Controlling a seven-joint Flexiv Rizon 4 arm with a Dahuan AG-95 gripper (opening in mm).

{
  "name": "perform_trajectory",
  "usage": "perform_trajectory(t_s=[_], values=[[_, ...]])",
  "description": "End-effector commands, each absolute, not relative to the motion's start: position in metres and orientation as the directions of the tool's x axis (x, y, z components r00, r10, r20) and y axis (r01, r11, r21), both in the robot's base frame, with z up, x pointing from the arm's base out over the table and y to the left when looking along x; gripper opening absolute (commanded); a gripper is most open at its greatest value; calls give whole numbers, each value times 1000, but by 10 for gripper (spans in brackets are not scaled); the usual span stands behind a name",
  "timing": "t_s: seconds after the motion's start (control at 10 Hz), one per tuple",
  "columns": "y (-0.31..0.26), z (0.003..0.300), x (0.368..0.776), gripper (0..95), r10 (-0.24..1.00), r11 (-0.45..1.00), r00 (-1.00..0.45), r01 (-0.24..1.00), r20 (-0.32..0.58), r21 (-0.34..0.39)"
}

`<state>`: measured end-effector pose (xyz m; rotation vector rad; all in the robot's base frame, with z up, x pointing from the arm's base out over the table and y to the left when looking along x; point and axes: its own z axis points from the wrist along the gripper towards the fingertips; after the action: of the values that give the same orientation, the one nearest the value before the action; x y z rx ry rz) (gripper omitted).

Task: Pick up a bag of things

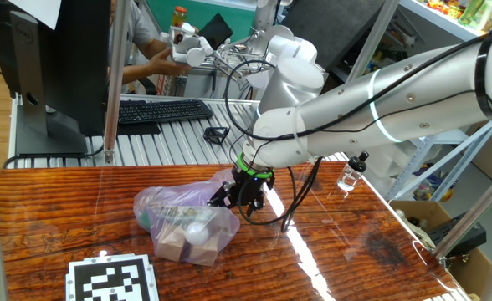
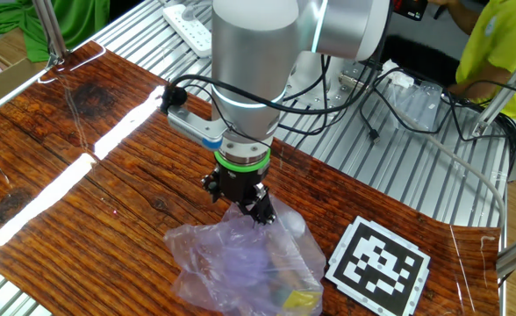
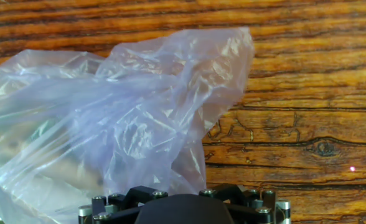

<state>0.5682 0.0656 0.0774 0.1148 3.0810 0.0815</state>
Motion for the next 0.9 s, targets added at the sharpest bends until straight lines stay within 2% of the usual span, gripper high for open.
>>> perform_trajectory(t_s=[0.1,0.2,0.3,0.4,0.9], values=[[66,76,566,760,81,995,-995,78,-57,59],[66,76,565,570,82,995,-995,78,-56,59],[66,76,565,570,82,995,-995,79,-57,58],[66,75,564,0,82,995,-995,79,-55,61],[67,75,564,0,80,995,-995,77,-54,58]])
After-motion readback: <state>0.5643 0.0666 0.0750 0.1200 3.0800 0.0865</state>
